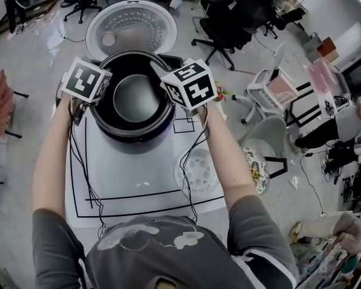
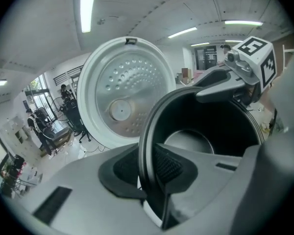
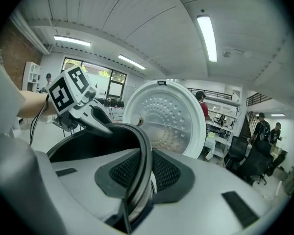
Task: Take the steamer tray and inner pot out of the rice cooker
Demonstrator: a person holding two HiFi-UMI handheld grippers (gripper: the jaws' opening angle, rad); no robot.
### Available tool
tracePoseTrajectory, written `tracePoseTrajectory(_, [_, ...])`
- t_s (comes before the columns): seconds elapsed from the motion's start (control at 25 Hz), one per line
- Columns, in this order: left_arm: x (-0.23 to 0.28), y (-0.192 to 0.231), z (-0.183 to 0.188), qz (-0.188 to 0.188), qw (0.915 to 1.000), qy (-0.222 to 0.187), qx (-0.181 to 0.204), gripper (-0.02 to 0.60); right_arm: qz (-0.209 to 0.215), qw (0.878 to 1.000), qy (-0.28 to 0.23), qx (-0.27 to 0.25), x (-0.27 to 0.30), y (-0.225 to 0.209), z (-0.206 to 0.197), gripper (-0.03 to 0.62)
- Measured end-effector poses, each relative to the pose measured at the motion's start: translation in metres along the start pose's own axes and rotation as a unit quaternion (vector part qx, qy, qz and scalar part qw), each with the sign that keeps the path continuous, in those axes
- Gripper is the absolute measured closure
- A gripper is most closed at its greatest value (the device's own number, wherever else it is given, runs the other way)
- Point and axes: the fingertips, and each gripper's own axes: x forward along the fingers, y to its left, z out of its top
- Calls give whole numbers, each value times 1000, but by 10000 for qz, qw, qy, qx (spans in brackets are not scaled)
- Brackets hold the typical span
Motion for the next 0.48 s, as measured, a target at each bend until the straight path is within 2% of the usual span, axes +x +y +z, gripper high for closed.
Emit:
tracePoseTrajectory(0.08, [-10, -6, 3, -98, 9998, -14, -143, 511, -14, 9999, -111, -30, -10, 1, 9, 502])
tracePoseTrajectory(0.48, [-90, -22, 37, 92, 9990, -401, -158, 512, -38, 9982, -584, -154, -76, 19, 56, 502])
